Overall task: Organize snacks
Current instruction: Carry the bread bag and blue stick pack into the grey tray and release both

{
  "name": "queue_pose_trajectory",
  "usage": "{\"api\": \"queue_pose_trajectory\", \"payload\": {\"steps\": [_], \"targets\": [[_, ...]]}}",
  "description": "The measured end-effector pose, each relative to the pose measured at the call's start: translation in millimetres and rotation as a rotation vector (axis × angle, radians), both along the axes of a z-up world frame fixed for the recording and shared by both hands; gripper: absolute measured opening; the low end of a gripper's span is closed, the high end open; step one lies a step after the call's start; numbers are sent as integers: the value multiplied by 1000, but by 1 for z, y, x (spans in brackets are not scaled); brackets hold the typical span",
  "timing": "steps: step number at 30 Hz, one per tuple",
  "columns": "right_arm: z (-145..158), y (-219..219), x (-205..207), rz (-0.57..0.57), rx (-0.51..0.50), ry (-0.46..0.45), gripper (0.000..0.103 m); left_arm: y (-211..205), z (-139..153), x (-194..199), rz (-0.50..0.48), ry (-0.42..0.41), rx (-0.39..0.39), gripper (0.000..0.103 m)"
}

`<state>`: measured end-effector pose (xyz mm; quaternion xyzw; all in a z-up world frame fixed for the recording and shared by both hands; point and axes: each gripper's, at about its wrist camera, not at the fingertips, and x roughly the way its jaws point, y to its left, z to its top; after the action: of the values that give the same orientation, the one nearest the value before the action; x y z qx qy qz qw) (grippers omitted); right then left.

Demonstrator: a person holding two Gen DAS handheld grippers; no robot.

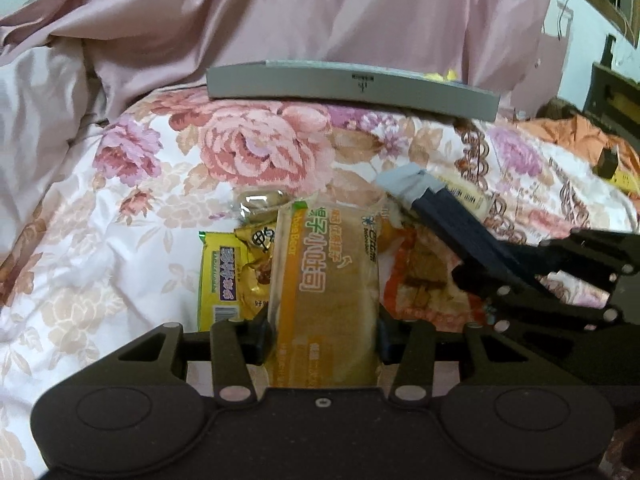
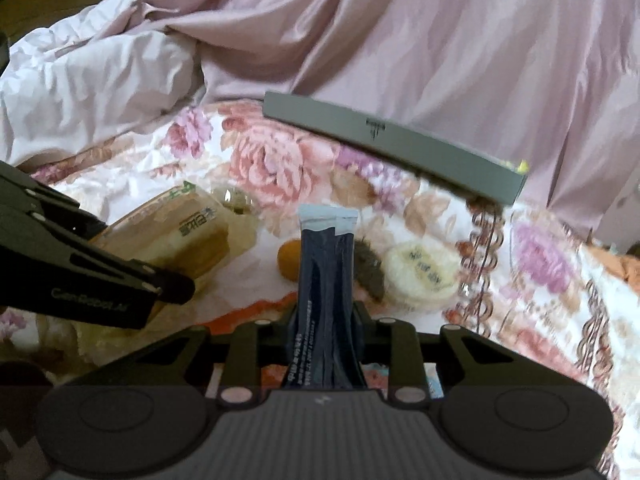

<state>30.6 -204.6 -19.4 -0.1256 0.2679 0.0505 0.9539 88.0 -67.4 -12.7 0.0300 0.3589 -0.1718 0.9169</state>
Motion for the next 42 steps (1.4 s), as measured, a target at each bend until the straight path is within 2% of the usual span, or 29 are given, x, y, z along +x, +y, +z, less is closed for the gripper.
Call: {"api": "queue_pose_trajectory", "payload": {"steps": [6, 11, 18, 26, 30, 36, 42], "targets": [[4, 1, -3, 10, 8, -57, 30, 2, 11, 8, 39, -13, -37, 49], [15, -9, 5, -18, 32, -120, 30, -7, 28, 28, 52, -59, -60, 49], [47, -32, 37, -34, 74, -213, 30, -21, 58, 79, 84, -113, -118, 49], [89, -71, 118, -72, 150, -288, 30, -35, 89, 156, 126, -170, -168, 49], [99, -82, 167, -80, 173, -300, 30, -42, 97, 199, 133, -188, -169, 49], [101, -90, 236, -98, 209, -285, 30, -46, 100, 258, 147, -202, -181, 49], [85, -87, 275, -114, 240, -231, 31, -51, 89, 304, 138, -180, -156, 49]]}}
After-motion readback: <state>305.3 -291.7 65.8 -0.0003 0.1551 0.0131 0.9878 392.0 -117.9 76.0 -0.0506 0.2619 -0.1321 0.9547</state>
